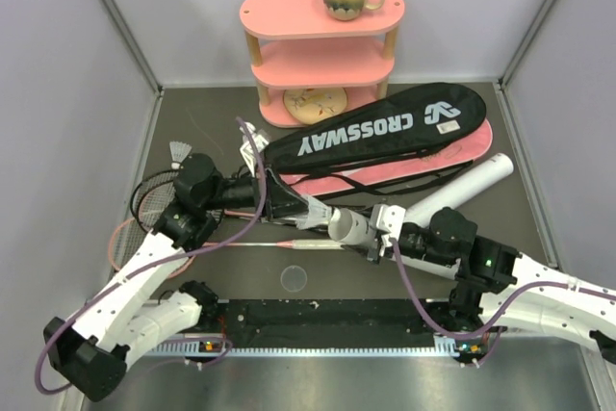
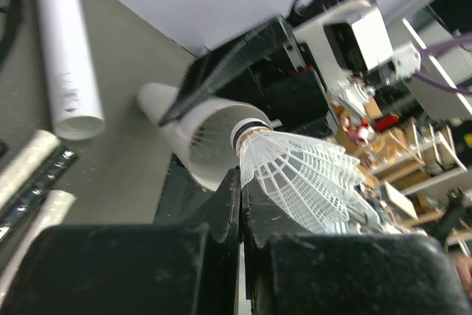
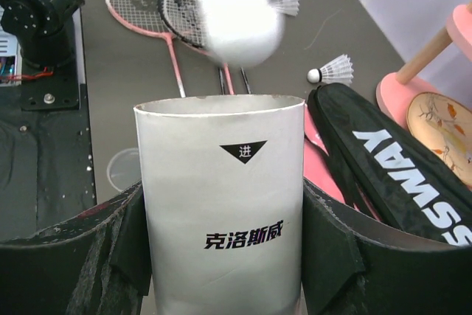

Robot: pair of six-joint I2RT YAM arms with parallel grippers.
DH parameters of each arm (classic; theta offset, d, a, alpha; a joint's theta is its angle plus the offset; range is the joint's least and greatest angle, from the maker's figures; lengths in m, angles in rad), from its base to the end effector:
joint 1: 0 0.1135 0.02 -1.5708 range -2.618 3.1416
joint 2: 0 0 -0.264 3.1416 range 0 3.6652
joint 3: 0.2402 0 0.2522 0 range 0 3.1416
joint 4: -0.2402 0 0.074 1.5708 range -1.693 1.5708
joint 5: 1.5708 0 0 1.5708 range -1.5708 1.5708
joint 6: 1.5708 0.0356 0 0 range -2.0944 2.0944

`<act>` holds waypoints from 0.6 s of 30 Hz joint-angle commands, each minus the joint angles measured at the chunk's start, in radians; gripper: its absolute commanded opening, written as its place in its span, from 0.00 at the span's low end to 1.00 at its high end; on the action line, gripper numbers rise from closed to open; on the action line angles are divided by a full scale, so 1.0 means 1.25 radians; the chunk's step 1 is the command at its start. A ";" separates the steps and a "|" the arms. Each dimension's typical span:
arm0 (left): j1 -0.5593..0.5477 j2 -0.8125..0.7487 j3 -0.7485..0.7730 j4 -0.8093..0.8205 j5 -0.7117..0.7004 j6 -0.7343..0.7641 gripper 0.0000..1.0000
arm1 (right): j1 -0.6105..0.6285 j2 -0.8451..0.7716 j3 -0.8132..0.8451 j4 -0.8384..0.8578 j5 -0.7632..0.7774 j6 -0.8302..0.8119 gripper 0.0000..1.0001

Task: Pack up the badminton gear
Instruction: Place the shuttlecock at the shuttle tube.

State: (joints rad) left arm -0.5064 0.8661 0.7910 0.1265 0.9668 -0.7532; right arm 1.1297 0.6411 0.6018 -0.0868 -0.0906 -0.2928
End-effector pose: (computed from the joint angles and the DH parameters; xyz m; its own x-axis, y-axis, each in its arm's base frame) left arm 0.1536 -0.1187 0.3609 -0.6473 -0.0852 -0.7575 0.7561 0.0544 -0.6522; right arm 0.0672 0.1498 0.3080 0.2196 -0.2082 -0.9531 -0.9144 0.2966 -0.2754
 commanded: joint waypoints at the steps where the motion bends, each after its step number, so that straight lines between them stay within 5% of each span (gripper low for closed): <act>1: -0.084 0.036 0.030 -0.051 -0.005 0.049 0.00 | 0.001 -0.016 0.020 0.050 -0.023 0.004 0.00; 7: -0.142 0.136 0.113 -0.097 -0.053 0.099 0.00 | -0.001 -0.007 0.059 0.030 -0.072 0.010 0.00; 9: -0.154 0.160 0.172 -0.205 -0.096 0.153 0.02 | -0.001 -0.015 0.056 0.028 -0.070 0.004 0.00; 11: -0.156 0.172 0.199 -0.280 -0.163 0.201 0.12 | -0.001 -0.023 0.046 0.034 -0.070 0.004 0.00; 13: -0.156 0.173 0.204 -0.282 -0.183 0.206 0.38 | 0.001 -0.031 0.040 0.042 -0.072 0.007 0.00; 18: -0.240 0.213 0.262 -0.376 -0.280 0.277 0.50 | -0.001 -0.028 0.032 0.094 -0.078 0.029 0.00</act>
State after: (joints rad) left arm -0.7284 1.0966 1.0397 -0.2249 0.7643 -0.5213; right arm 1.1240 0.6231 0.6151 -0.0959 -0.1516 -0.2836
